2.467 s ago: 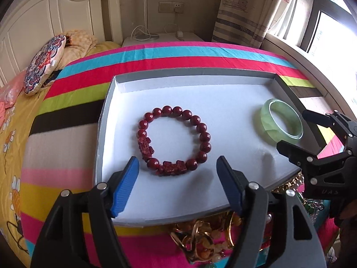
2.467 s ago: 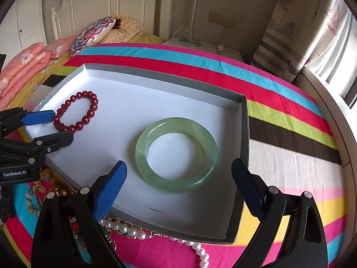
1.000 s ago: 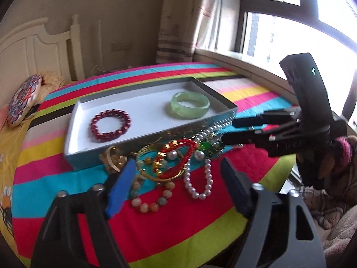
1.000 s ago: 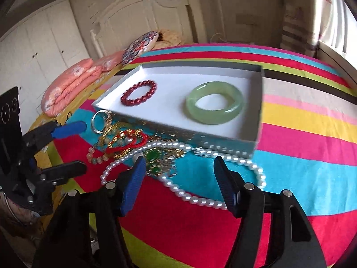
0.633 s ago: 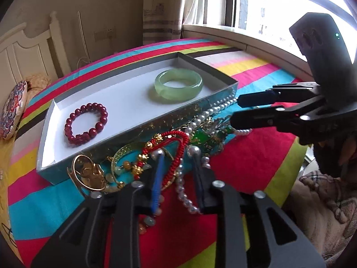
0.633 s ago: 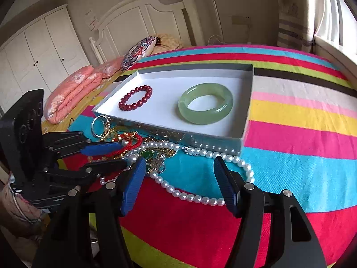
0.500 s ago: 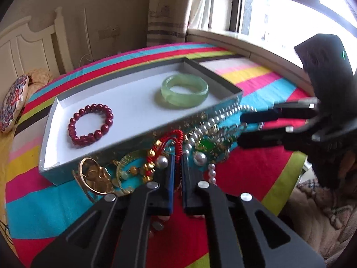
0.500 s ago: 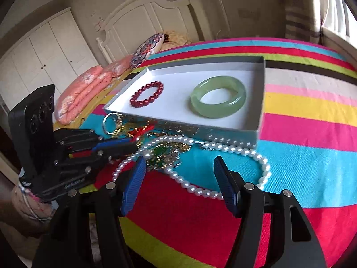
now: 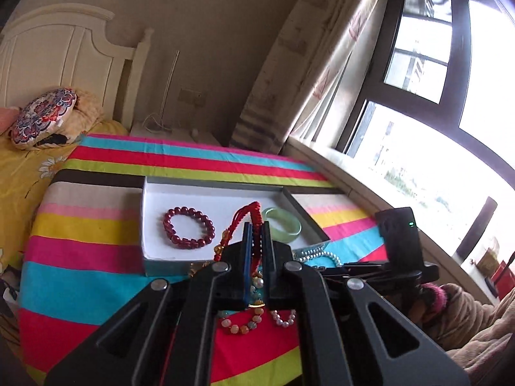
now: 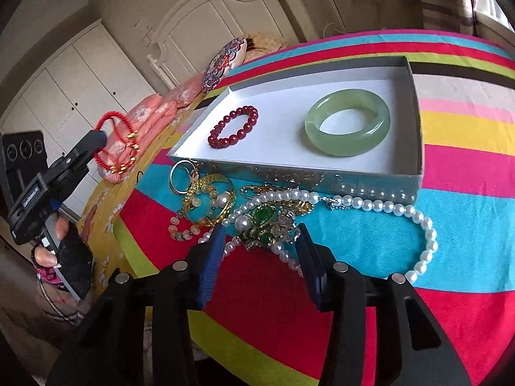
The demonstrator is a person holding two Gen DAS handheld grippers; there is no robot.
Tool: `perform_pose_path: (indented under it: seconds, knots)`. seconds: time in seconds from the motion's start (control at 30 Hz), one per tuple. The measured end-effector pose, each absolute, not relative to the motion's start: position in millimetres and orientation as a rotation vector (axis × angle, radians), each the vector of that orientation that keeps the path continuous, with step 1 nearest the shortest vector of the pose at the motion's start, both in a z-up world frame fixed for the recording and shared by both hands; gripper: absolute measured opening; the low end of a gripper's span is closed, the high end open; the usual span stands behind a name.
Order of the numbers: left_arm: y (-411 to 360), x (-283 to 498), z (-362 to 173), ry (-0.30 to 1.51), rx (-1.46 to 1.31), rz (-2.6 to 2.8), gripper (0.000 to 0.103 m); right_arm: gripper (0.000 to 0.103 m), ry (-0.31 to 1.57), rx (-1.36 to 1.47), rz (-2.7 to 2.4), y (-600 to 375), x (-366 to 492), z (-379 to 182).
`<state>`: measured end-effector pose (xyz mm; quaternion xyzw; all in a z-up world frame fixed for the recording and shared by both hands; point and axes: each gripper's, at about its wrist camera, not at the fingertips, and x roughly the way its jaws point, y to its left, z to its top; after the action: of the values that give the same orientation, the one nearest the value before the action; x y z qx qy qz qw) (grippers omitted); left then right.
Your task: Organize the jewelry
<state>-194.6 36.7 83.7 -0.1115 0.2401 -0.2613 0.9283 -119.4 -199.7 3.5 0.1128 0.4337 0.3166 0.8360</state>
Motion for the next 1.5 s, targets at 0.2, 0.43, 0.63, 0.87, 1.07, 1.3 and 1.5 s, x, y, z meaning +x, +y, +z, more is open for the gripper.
perform_pose_path:
  seconds: [0.2, 0.43, 0.63, 0.87, 1.07, 1.3, 1.5]
  knots:
    - [32.3, -199.2, 77.7, 0.51, -0.217, -0.534, 0.005, 0.028, 0.951, 0.434, 0.706, -214.6, -107.6, -1.9]
    - [15.2, -199.0, 62.0, 0.546, -0.205, -0.567, 0.005, 0.018, 0.995, 0.585, 0.684, -229.5, -97.6, -19.1]
    - [9.2, -200.2, 61.4, 0.551, -0.174, -0.57, 0.005, 0.011, 0.789, 0.375, 0.632, -220.3, -120.6, 17.8]
    - [10.7, -200.2, 62.3, 0.548, -0.177, -0.569, 0.005, 0.011, 0.637, 0.112, 0.593, -197.3, -145.1, 54.8]
    - [16.2, -197.7, 65.0, 0.542, -0.191, -0.569, 0.005, 0.011, 0.546, -0.045, 0.523, -190.9, -152.1, 72.6]
    - [9.1, -188.8, 73.9, 0.545, -0.161, -0.576, 0.005, 0.011, 0.498, -0.135, 0.488, -185.6, -152.8, 80.5]
    - [-4.8, -166.0, 74.7, 0.572, -0.169, -0.615, 0.005, 0.011, 0.481, -0.218, 0.456, -178.0, -138.4, 83.0]
